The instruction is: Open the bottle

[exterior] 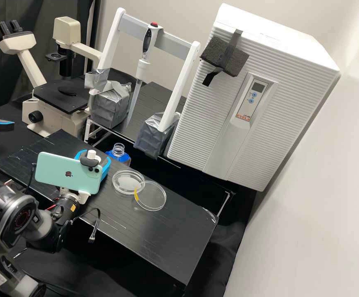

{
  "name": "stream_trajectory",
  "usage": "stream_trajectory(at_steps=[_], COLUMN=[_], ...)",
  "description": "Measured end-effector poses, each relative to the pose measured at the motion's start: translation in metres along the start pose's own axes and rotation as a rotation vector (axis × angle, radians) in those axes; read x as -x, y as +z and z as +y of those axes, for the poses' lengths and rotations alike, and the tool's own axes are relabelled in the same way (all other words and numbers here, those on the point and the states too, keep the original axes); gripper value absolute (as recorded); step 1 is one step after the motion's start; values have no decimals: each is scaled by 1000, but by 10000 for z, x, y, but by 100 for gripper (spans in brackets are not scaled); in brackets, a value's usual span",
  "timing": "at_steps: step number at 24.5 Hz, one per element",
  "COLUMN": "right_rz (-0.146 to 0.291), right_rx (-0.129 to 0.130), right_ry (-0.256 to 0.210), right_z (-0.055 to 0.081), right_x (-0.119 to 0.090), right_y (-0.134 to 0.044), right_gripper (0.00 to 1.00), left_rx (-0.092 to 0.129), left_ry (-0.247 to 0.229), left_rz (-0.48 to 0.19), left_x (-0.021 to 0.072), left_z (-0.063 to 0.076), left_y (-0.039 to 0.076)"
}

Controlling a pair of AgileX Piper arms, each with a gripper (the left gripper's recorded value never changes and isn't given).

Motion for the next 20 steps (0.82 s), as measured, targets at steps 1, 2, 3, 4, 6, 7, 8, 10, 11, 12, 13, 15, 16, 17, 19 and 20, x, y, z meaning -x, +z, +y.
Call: stream_trajectory(at_steps=[1, 2, 3, 4, 6, 7, 8, 10, 11, 12, 13, 15, 16, 17, 19, 20], right_rz=[1, 2, 6, 16, 54, 62, 77, 100, 113, 123, 137, 145, 147, 144, 145, 138], right_rx=[7, 14, 23, 29, 66, 71, 74, 96, 106, 115, 124, 138, 139, 132, 117, 113], right_ry=[1, 8, 18, 34, 68, 79, 90, 108, 121, 133, 150, 190, 206, 229, 269, 282], right_z=[2, 9, 19, 42, 88, 96, 102, 105, 113, 124, 141, 178, 192, 214, 263, 283], right_x=[1, 4, 8, 19, 51, 72, 91, 136, 156, 173, 187, 216, 227, 241, 270, 277], right_y=[-3, -10, -24, -47, -132, -149, -178, -232, -261, -286, -314, -354, -367, -378, -391, -380], right_gripper=[100, 100, 100, 100, 100, 100, 100, 100, 100, 100, 100, 100, 100, 100, 100, 100], left_rx=[-12, -35, -46, -51, -42, -49, -61, -76, -78, -80, -80, -80, -80, -79, -79, -79], left_ry=[11, 24, 39, 77, 128, 135, 140, 144, 144, 144, 144, 143, 143, 144, 144, 143], left_rz=[15, 32, 43, 70, 112, 122, 132, 145, 146, 147, 147, 146, 146, 146, 146, 144], left_x=[-2, -6, -2, 28, 64, 65, 64, 62, 62, 63, 63, 62, 62, 62, 62, 60], left_z=[9, 17, 31, 70, 117, 123, 126, 127, 127, 127, 127, 127, 127, 126, 126, 125], left_y=[-10, -16, -11, -6, -7, -11, -13, -21, -21, -22, -22, -20, -20, -19, -19, -15])
